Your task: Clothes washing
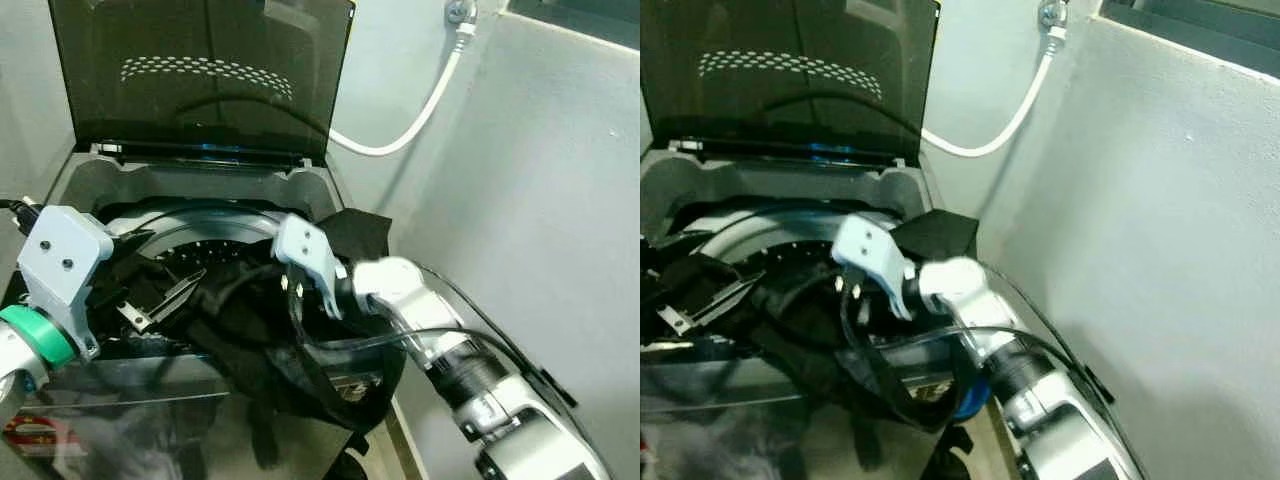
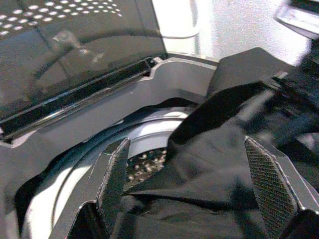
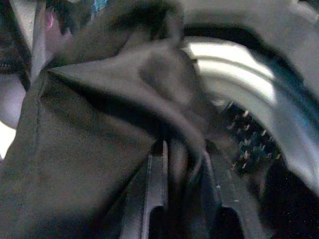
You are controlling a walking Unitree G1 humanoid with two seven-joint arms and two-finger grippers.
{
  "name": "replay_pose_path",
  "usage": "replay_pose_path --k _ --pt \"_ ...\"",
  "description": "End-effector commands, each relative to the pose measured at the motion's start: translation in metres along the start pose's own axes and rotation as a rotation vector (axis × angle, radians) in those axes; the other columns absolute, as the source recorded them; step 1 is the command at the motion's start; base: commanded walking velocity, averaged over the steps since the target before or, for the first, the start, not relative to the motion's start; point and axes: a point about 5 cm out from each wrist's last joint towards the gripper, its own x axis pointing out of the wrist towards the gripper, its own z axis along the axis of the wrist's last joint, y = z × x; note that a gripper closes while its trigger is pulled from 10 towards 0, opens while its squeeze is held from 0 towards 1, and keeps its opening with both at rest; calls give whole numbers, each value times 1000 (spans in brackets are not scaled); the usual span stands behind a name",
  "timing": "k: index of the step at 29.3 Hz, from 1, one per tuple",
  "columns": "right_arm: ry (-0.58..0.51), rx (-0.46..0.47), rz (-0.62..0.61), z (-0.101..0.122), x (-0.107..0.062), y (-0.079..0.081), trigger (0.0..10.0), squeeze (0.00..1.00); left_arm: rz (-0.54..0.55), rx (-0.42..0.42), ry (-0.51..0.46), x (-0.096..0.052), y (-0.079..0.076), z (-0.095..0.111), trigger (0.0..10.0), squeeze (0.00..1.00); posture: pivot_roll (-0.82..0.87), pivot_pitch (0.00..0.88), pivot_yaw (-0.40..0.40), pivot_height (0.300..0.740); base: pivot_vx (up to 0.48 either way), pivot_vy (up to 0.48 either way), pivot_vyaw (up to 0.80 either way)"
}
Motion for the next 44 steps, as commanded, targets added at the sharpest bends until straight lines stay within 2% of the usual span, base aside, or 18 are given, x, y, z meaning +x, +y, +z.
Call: replay_pose_path --k 1,4,6,9,11,15,18,20,23,25,28,30,31,34,35,36,41,44 --pt "-40 12 -72 9 1 -12 0 0 -7 7 -1 -1 -3 0 10000 0 78 70 -136 740 0 0 0" --pt "-73 7 -149 22 8 -23 0 0 -4 8 1 -1 -3 0 10000 0 78 71 -140 740 0 0 0" --pt "-173 5 -291 52 10 -41 0 0 -1 10 3 -1 -3 -1 10000 0 83 69 -143 740 0 0 0" --pt "-247 25 -356 68 9 -49 0 0 1 11 3 -1 -3 -1 10000 0 86 68 -146 740 0 0 0" --pt "-505 149 -497 110 -6 -69 0 0 4 13 3 -2 -3 0 10000 0 89 65 -149 740 0 0 0" --pt "-654 235 -582 131 -21 -82 0 0 9 17 4 -3 -3 0 10000 0 89 60 -153 740 0 0 0" --pt "-631 228 -612 130 -24 -86 0 0 16 24 4 -3 -2 0 10000 0 88 58 -153 740 0 0 0" --pt "-529 191 -557 112 -16 -80 10000 0 24 29 2 -3 -1 -1 10000 0 88 55 -154 740 0 0 0" --pt "-434 199 -436 90 -4 -67 10000 0 26 32 1 -2 0 -1 10000 0 88 53 -152 740 0 0 0" --pt "-434 199 -436 90 -4 -67 10000 0 26 32 1 -2 0 -1 10000 0 88 53 -152 740 0 0 0" --pt "-250 154 -186 53 14 -40 10000 0 22 36 0 -1 0 -1 10000 0 83 55 -143 740 0 0 0" --pt "-207 124 -128 46 16 -34 10000 0 20 37 1 0 0 -2 10000 0 80 55 -139 740 0 0 0" --pt "-162 93 -97 40 18 -30 10000 1000 17 37 2 1 0 -2 10000 0 79 57 -135 740 0 0 0" --pt "-145 78 -94 38 20 -29 10000 1000 15 37 3 2 0 -3 10000 0 78 57 -134 740 0 0 0" --pt "-162 52 -196 44 19 -36 10000 1000 11 40 1 4 1 -3 10000 0 82 59 -132 740 0 0 0" --pt "-191 62 -267 50 17 -43 10000 0 10 42 0 4 1 -2 10000 0 82 59 -131 740 0 0 0" --pt "-312 109 -465 69 2 -63 10000 0 8 47 -1 5 2 -2 10000 0 84 57 -126 740 0 0 0" --pt "-466 232 -682 84 -23 -86 10000 0 10 54 2 5 3 -2 10000 0 88 55 -122 740 0 0 0"
